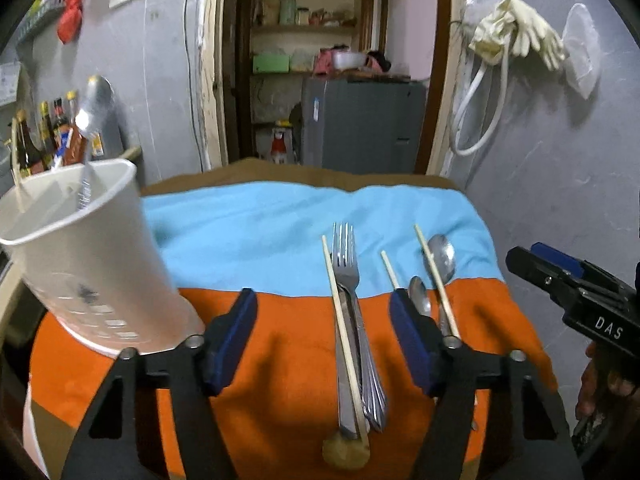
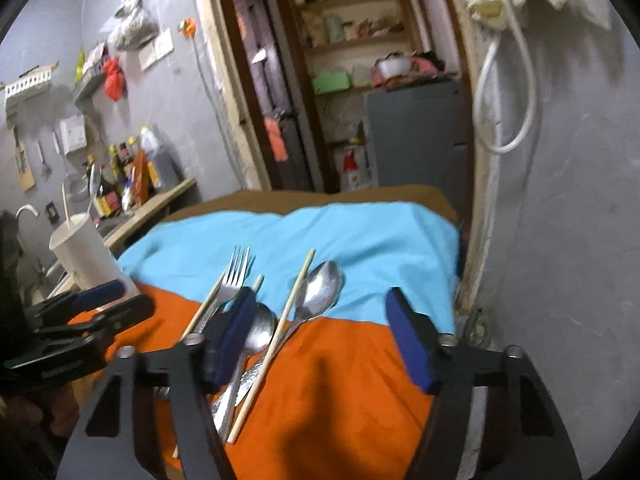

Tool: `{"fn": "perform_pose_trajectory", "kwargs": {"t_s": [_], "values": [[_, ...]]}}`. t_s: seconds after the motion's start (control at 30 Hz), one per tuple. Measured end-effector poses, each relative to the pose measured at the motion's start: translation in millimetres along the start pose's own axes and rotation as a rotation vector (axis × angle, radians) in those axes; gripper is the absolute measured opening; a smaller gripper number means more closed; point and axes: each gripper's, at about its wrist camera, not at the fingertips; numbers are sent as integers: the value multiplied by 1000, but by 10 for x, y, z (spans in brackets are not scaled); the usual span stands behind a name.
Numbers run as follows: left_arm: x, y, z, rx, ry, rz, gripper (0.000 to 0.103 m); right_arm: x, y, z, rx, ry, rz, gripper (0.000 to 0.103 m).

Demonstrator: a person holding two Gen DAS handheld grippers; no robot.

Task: Organize utensils
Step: 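Move both tools back down to the remaining utensils, then grasp a chopstick with the left tool while the right tool grasps another chopstick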

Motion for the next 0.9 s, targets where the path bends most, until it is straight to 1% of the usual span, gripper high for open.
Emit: {"fn": "perform_pose_trajectory", "kwargs": {"t_s": [0.07, 0.17, 0.23, 0.27, 0.3, 0.37, 0.47, 0.53, 0.7, 0.77, 0.9], "values": [[-46, 102, 24, -25, -18, 0, 52, -9, 95, 7, -29, -8, 24, 47], [-131, 235, 52, -59, -49, 0, 46, -34, 235, 15, -77, -22, 65, 39], [-185, 319, 67, -88, -71, -8, 44, -65, 353, 26, -125, -40, 89, 36], [-217, 350, 79, -104, -82, -11, 40, -87, 410, 28, -143, -46, 102, 34], [-236, 378, 86, -115, -90, -15, 39, -104, 446, 25, -159, -49, 108, 31], [-274, 430, 99, -143, -103, -31, 34, -129, 539, 27, -196, -52, 123, 27], [-298, 509, 112, -178, -115, -47, 27, -149, 621, 39, -229, -48, 130, 21], [-325, 544, 122, -189, -123, -57, 23, -156, 666, 43, -248, -43, 131, 19], [-375, 611, 199, -208, -150, -93, 21, -141, 751, 52, -278, -16, 161, 14], [-380, 632, 212, -220, -158, -106, 21, -118, 760, 59, -281, 0, 171, 13], [-370, 665, 217, -236, -151, -110, 20, -80, 768, 53, -284, 23, 190, 13]]}}
Point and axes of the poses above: each gripper's, at about its wrist camera, not at the fingertips, and y roughly the way its jaws point, x to its right, z to its top, and after that the axes turned 6 degrees about -z, right-handed
